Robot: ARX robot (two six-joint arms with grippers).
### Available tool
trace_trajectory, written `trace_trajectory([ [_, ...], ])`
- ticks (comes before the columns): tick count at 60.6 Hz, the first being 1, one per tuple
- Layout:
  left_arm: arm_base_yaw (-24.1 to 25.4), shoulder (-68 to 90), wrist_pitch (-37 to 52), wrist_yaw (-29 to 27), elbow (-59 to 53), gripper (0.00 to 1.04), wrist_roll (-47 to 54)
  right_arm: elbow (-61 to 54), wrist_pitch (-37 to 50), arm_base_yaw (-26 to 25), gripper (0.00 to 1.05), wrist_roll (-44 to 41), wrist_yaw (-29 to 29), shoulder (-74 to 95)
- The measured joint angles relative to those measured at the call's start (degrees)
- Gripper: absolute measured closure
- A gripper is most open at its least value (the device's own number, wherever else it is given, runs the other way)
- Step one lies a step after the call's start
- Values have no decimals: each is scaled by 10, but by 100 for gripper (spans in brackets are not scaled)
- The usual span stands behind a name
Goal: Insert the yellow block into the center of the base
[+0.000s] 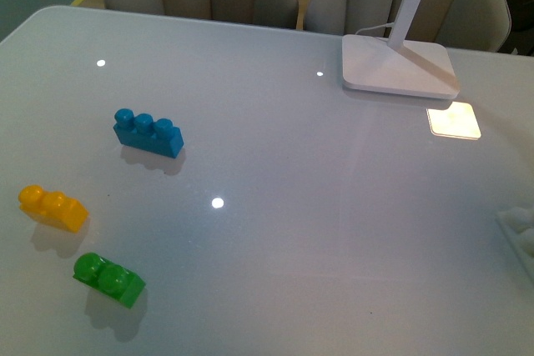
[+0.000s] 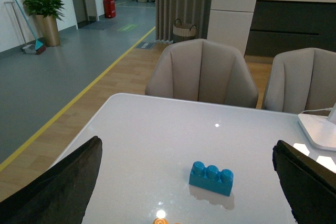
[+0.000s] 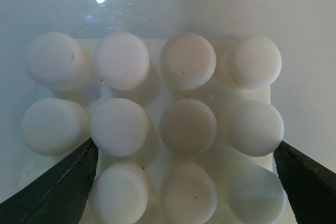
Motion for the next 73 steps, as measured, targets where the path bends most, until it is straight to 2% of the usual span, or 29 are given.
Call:
trace_trajectory([
  [20,0,0,0,0,0,7,0,21,-31,222,9,113,87,-1],
  [29,0,0,0,0,0,7,0,75,-75,322,9,207,131,24],
  [41,0,0,0,0,0,7,0,172,-149,435,9,299,160,58],
  [51,0,0,0,0,0,7,0,260,-214,501,9,335,176,89],
  [63,0,0,0,0,0,7,0,366,-281,555,9,385,193,125],
  [73,0,0,0,0,0,7,0,388,-284,594,9,396,192,138],
])
